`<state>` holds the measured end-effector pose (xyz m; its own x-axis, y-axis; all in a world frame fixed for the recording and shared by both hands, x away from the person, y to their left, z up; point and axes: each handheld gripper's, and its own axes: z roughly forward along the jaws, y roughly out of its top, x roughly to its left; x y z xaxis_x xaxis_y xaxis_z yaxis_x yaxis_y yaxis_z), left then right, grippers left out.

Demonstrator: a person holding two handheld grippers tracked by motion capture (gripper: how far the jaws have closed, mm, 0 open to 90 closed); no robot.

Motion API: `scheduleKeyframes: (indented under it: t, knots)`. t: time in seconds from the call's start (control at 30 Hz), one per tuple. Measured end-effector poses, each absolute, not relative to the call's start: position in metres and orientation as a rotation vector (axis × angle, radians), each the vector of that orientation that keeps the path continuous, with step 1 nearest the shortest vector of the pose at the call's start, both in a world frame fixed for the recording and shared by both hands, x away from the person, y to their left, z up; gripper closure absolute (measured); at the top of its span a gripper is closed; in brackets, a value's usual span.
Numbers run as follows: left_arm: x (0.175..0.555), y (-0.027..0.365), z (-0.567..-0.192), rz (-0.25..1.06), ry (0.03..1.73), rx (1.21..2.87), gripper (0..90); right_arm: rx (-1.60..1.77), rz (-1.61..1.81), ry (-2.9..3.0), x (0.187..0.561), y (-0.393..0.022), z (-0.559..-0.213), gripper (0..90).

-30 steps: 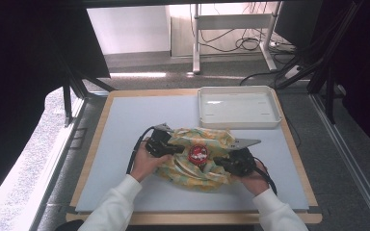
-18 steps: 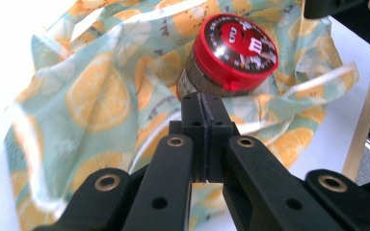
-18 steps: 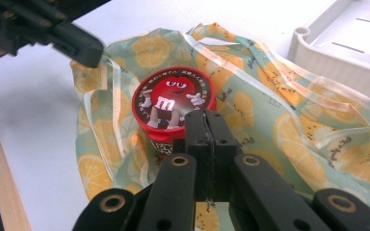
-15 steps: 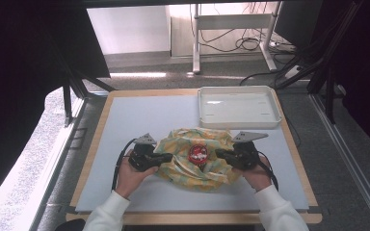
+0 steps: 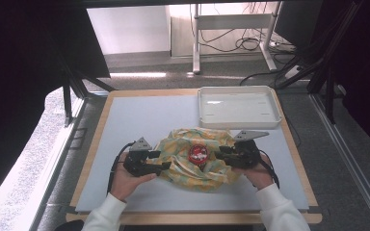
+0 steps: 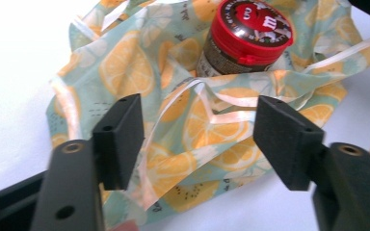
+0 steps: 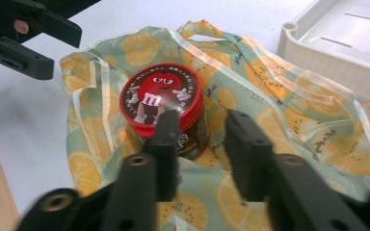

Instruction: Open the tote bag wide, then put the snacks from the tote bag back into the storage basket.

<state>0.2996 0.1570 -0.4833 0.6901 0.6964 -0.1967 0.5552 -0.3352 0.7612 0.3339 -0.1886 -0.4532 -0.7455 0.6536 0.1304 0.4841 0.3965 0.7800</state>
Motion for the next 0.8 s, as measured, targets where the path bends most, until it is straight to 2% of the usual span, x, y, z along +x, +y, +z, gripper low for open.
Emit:
scheduleKeyframes:
  t: [0.13,0.27,0.4,0.8]
  knots:
    - [0.298,0.162,-0.484,0.22,0.997,2.025,27.4,0.999,1.27,2.447,0.334,-0.185,-0.453,45.5]
    - [0.295,0.164,-0.485,0.223,1.015,2.03,24.1,0.973,1.261,2.453,0.331,-0.181,-0.45,34.9]
    - [0.294,0.162,-0.484,0.212,1.012,2.037,23.2,0.952,1.251,2.46,0.325,-0.178,-0.447,31.1]
    - [0.296,0.163,-0.483,0.215,1.018,2.028,22.2,0.993,1.124,2.501,0.324,-0.164,-0.447,27.4]
